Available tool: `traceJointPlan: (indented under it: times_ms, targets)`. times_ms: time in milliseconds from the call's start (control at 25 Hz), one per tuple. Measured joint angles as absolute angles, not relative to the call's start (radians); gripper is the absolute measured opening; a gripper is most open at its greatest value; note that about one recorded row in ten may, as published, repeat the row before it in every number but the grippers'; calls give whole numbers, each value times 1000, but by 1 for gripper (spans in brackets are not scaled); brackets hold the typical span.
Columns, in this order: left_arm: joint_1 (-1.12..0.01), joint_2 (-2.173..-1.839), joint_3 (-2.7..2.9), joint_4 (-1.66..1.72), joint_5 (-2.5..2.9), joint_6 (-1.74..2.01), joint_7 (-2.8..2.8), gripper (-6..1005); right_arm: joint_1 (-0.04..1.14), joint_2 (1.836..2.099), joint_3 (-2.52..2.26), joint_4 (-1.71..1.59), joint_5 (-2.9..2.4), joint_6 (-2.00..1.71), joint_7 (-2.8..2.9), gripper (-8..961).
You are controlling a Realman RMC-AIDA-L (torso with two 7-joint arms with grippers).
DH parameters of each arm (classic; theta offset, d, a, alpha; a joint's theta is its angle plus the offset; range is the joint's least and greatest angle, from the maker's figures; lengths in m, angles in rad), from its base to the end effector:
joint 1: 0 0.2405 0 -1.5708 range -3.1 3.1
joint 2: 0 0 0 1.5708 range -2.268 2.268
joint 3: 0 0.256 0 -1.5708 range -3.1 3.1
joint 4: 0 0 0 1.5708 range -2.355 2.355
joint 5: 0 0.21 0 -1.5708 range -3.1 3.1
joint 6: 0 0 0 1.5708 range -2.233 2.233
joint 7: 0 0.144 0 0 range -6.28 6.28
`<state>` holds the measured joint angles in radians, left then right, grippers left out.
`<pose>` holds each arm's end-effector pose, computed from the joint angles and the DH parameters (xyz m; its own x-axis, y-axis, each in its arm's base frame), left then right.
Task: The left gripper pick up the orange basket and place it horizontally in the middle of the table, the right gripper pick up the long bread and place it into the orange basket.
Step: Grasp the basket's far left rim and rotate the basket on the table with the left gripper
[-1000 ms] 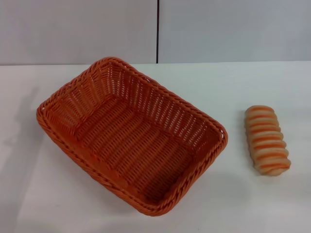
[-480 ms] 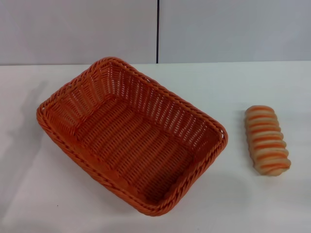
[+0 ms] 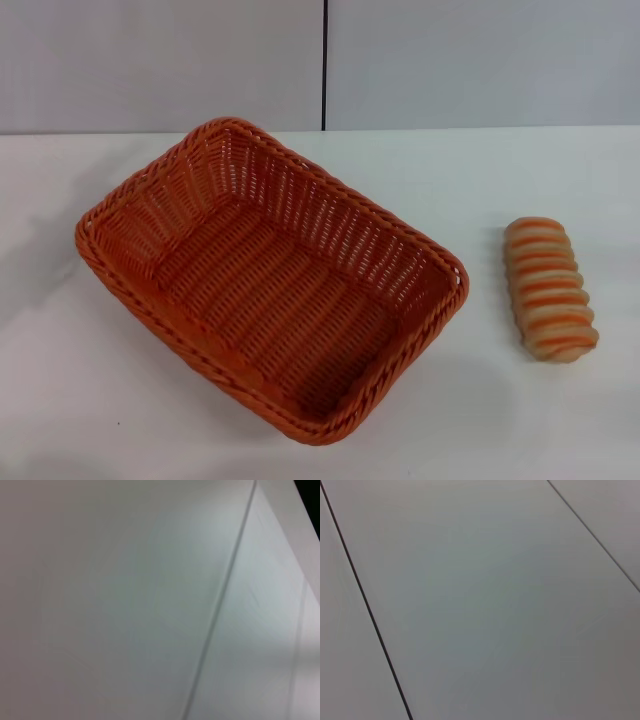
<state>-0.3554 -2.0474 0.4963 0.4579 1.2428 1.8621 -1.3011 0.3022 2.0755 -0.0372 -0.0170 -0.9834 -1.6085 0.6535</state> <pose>-0.2805 0.2847 0.0968 0.1768 -0.0776 0.9812 0.6259 -0.7605 -0.1729 0.3835 0.2482 0.0873 0.3417 0.4668 -0.8157 -0.9384 0.1214 -0.3236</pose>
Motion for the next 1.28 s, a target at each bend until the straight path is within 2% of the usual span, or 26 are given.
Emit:
traceJointPlan:
  times_ms: [120,320,520,800,1280]
  targets:
    - [-359,-2041,528,566,1299,1825,-1408,727,301,2075,-38,-13,-985,-1604,653,546]
    - [-427,-2032,542,842,1598,1740,-1681,728,303,2075,-40,-11,-986,-1597,654,547]
    - [-487,-2034,547,957,1809,1699,-1790,728,308,2075,-43,-5,-996,-1582,653,547]
    - [-551,-2054,620,1058,2039,1634,-1831,728,300,2075,-43,0,-1001,-1571,654,548]
    - [-578,-2058,773,1119,2210,1465,-1921,724,287,2075,-35,1,-1002,-1551,653,548]
